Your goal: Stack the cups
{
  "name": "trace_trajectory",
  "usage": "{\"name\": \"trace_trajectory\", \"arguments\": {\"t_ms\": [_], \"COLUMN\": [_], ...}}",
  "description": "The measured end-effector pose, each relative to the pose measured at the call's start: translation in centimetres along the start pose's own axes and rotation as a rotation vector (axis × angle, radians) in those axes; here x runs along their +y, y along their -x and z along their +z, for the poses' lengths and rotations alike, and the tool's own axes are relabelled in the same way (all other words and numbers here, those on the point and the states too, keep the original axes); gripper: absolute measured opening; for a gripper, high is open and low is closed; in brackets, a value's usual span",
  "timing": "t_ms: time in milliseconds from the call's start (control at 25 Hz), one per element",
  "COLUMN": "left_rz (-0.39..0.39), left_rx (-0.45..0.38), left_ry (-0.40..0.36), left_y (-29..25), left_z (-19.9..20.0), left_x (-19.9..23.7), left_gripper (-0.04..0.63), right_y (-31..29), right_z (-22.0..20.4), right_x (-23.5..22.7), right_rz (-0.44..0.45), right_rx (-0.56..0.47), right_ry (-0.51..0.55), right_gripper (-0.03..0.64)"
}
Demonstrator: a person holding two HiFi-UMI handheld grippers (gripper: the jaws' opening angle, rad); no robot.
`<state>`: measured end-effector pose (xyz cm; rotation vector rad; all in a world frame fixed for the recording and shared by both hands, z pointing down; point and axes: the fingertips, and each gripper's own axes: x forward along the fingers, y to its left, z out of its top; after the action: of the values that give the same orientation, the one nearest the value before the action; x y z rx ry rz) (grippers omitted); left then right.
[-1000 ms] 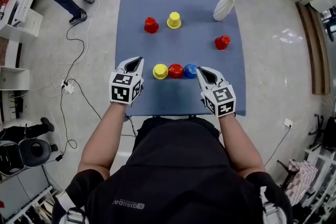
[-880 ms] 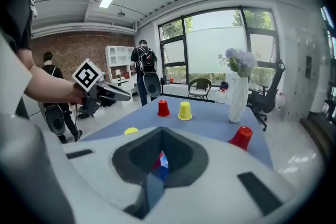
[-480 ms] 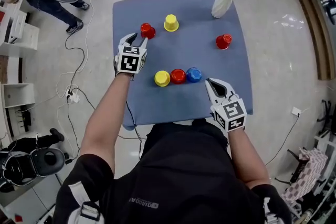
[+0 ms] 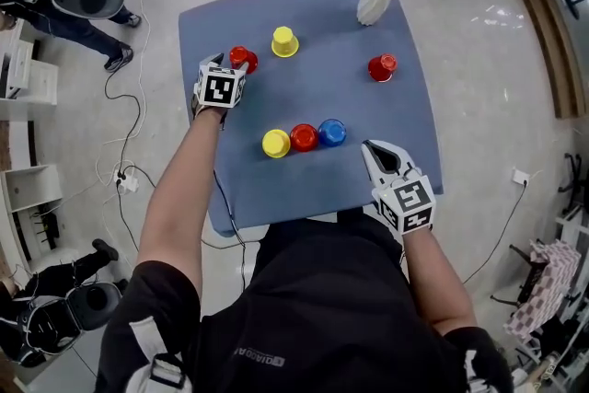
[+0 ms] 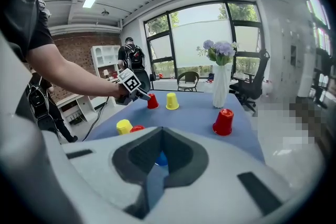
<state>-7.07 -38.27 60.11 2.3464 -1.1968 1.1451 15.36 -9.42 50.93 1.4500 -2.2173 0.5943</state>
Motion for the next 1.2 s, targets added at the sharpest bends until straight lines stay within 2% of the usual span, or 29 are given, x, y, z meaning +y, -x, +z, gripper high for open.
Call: {"name": "trace_trajectory", "arguments": {"t_ms": [240, 360, 640, 1040, 1200], "left_rz": [-0.015, -0.015, -0.018, -0.036, -0.056], "left_rx": [0.008, 0.003, -0.007, -0.108, -0.140], "left_ry": [-0.014, -0.025, -0.027, -0.115, -0.127], "left_y": [-1.6, -2.1, -1.1, 5.8, 9.6], "left_z": [0.1, 0.3, 1.2, 3.6, 4.4], "left_x": [-0.1, -0.4, -0.9, -3.4, -5.2], "left_gripper": [0.259, 0.234, 0.221, 0.221, 0.219], "right_y": [0.2, 0.4, 0.6, 0.9, 1.0], "right_z": [-0.7, -1.0, -1.6, -0.6, -0.1], "right_x": [-0.7, -1.0, -1.4, -0.4, 0.1], "right_rz": [-0.008, -0.014, -0.015, 0.017, 0.036], "right_rx": [0.017, 0.021, 0.028, -0.017, -0.035], "right_ry": [-0.002, -0.007, -0.004, 0.017, 0.030], "right_gripper": [0.002, 0.003, 0.003, 0.003, 0.003]}}
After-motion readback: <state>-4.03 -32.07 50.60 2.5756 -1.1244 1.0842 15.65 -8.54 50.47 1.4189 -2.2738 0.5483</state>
